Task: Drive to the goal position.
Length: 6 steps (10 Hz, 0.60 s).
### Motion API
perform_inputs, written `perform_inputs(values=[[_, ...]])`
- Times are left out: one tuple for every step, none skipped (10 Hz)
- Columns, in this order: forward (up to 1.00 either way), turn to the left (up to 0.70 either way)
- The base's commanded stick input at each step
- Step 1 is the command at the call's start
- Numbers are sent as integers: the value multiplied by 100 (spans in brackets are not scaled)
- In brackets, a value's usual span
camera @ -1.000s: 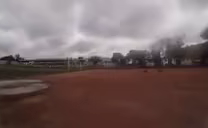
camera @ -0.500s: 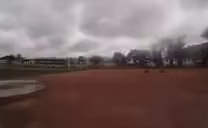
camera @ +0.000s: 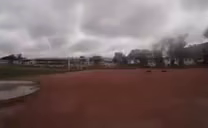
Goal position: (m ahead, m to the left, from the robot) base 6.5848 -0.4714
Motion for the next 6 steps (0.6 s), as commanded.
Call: perform_inputs(values=[[70, 0], [70, 0], [70, 0], [70, 0], [70, 0], [70, 0]])
